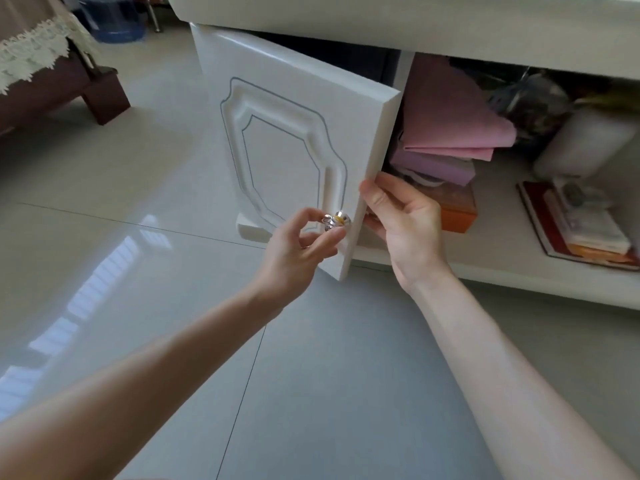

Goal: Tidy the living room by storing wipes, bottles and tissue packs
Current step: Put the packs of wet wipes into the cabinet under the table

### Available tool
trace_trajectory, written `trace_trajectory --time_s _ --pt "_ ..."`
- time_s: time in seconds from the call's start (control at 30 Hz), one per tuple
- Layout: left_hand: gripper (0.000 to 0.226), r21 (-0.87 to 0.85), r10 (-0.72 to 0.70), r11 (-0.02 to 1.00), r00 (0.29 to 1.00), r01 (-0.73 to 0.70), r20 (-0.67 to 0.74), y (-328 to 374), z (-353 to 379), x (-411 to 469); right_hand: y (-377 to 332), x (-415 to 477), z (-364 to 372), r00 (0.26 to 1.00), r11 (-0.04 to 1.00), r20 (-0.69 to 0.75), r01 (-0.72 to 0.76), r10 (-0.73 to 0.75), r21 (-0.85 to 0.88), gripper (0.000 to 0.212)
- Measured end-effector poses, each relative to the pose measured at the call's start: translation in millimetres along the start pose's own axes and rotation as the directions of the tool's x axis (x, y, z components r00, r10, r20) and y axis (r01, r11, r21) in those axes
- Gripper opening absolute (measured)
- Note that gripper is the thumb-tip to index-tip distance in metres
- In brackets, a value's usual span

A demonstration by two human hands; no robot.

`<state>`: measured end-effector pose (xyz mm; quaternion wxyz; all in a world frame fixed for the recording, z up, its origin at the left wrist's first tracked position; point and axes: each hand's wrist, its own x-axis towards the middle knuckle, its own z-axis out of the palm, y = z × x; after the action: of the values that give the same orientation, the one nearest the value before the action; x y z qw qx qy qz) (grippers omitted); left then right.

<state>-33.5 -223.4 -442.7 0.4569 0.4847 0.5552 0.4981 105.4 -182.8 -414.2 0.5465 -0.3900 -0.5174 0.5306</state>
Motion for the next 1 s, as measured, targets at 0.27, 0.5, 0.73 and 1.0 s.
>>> trace_trajectory --time_s 0.27,0.5,0.73,1.0 --pt "0.013 0.080 0.035 0.996 0.998 -0.032 -0.046 6.0 20.4 46.5 0.1 44.4 -11.3 0.969 0.991 -0.232 0.062 -0.089 -0.121 0.017" --pt "0.017 0.132 0.045 0.991 0.990 -0.028 -0.133 10.5 35.6 69.3 1.8 72.1 -14.9 0.946 0.984 -0.309 0.042 -0.094 -0.172 0.043" --pt "0.017 0.150 0.074 0.987 0.984 -0.050 -0.160 9.0 39.6 79.4 5.0 82.4 -15.1 0.942 0.988 -0.331 0.005 -0.058 -0.157 0.038" --pt "0.017 0.139 0.063 0.990 0.985 -0.040 -0.160 11.0 42.1 84.3 5.4 89.5 -14.3 0.939 0.992 -0.340 -0.001 -0.041 -0.123 0.041"
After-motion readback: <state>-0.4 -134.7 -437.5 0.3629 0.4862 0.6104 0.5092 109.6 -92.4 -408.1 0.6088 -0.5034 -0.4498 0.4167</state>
